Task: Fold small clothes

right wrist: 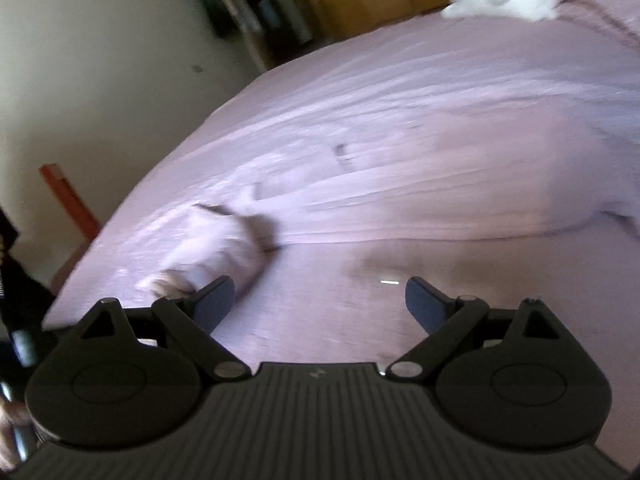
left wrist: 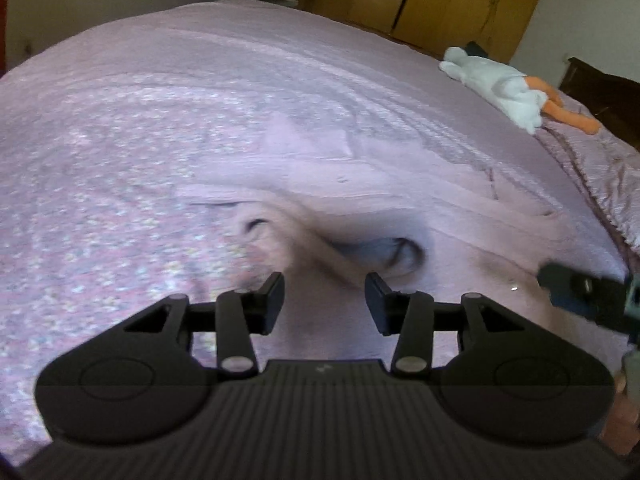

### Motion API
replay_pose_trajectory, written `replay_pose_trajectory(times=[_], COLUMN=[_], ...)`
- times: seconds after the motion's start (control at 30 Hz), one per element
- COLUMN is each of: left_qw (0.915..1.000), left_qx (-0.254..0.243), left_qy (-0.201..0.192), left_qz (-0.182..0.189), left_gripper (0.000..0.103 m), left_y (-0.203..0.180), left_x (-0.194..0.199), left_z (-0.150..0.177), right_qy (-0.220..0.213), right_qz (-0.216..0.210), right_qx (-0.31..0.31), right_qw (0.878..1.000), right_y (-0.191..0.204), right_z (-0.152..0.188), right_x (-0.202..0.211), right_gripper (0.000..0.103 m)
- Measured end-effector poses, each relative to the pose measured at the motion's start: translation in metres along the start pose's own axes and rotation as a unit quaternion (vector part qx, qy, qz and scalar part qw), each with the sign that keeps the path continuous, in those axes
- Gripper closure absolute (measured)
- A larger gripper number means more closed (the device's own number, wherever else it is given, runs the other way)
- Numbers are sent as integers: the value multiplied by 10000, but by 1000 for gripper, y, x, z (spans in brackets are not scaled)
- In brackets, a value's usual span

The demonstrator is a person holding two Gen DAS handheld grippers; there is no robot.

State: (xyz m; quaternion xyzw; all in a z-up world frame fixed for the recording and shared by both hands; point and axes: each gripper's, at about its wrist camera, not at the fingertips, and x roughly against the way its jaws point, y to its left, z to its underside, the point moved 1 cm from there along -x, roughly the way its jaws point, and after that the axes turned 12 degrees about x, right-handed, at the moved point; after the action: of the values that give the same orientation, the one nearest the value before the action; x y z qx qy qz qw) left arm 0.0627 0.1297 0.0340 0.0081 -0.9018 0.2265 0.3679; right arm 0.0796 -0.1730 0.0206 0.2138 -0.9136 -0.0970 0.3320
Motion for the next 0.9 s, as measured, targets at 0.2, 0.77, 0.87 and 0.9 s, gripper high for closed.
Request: replay_pose_trajectory(times=[0.2,0.77,0.87,0.9], left_qw=[9996,9992,9991,9990], left_qx=[151,136,65,37], left_qy=[-14,-134,-147,-155], left_qz=[-243,-337,-394,-413], left_gripper=[57,57,57,57], left_y=[18,19,16,15], left_x=[-6,-37,-40,-40], left_z=[-3,-13,-12,-11], right_qy=[549,962,469,284], right_qz=[-315,-572,-332,-173], right_qx=[-180,319,1034,1304], right_qw=[9978,9932,9930,9909], right_y=[26,55,62,61], right_z=[-22,-77,-102,-109], right_x=[-54,-99,-76,-69], right_gripper=[7,91,91,91])
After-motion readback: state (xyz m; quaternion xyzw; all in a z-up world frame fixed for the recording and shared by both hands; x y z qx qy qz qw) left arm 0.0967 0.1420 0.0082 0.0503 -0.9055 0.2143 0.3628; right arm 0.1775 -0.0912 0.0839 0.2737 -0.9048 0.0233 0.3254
